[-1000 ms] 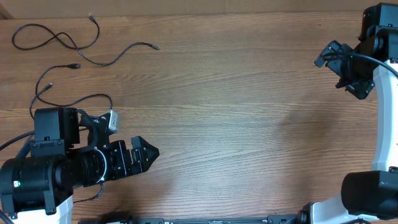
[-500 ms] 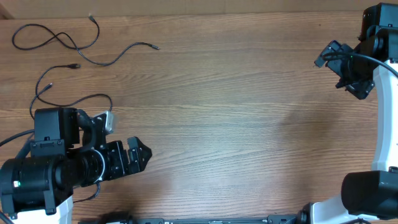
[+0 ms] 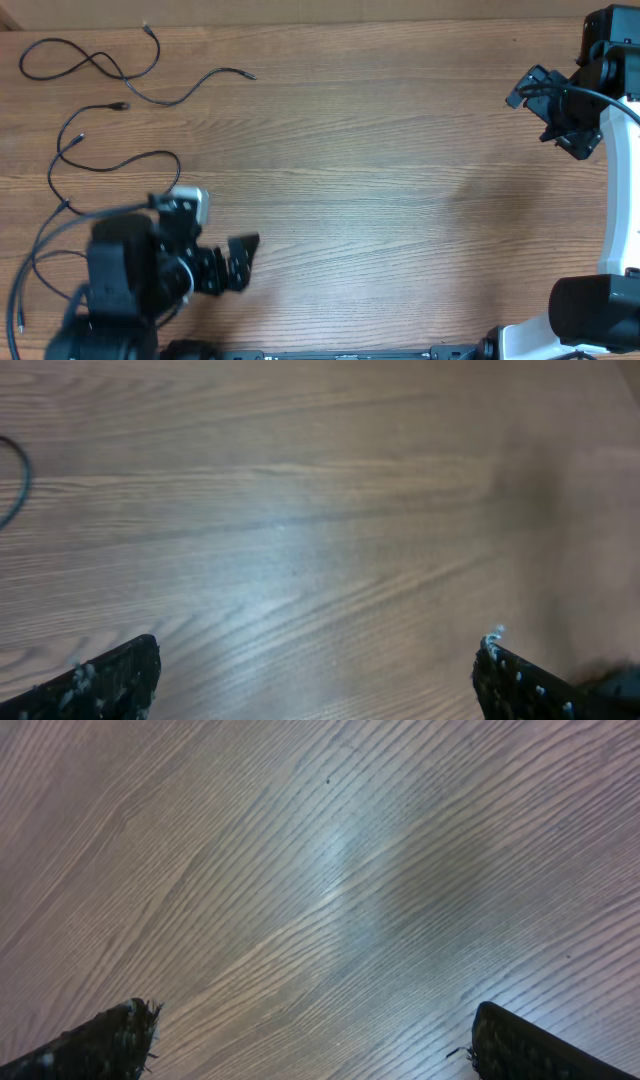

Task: Untangle cables

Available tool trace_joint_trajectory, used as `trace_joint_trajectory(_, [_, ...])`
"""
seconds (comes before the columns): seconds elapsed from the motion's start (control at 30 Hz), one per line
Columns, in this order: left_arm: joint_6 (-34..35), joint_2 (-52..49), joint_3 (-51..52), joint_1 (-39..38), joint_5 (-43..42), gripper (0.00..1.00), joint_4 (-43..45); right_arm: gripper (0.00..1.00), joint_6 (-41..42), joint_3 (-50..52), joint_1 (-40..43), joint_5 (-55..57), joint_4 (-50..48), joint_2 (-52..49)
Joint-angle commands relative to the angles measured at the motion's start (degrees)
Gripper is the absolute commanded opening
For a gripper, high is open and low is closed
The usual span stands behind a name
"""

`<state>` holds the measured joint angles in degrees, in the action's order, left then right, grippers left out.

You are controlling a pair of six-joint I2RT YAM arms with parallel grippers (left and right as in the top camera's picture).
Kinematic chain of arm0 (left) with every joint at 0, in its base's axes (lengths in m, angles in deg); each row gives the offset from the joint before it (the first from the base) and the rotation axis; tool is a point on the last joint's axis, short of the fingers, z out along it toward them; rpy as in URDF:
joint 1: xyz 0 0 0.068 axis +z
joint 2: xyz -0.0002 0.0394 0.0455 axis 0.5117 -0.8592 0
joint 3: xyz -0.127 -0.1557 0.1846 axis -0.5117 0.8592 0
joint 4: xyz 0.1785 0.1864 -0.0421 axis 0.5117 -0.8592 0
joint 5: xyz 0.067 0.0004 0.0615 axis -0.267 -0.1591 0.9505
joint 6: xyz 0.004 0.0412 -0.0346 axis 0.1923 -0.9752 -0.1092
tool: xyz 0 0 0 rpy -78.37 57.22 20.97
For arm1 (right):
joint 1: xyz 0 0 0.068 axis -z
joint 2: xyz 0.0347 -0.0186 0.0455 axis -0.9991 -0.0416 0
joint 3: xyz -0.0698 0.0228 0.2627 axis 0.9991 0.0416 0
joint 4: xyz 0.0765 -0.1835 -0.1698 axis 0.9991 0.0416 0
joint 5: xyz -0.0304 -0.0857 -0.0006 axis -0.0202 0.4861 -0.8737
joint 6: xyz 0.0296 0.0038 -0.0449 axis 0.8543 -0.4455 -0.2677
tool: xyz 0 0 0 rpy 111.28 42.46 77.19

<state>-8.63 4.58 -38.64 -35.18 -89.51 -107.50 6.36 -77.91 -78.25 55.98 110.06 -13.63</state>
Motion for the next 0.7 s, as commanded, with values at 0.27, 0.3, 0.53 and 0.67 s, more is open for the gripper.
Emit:
trace_joint_trajectory(0.27, [-3.06,16.04,12.04,-2.84,2.75,0.99,1.14,1.0,-0.22,0.17,0.04,0.59,-0.26,0.13])
trace_joint_trajectory(0.3, [-4.57,17.16,12.81,-2.01,2.16,0.99,1.81,1.0,-0.22,0.17,0.02,0.59,-0.26,0.13])
trace_joint_trajectory(0.53, [-17.09,19.71,19.61,-0.48,-6.38,1.0,13.79,1.0,-0.24,0.17,0.02,0.59,-0.26,0.13])
trace_joint_trajectory(0.67, [-17.9,21.49,26.4,-1.44,-6.1,1.0,24.41,1.0,-0.22,0.17,0.02,0.59,-0.28,0.13])
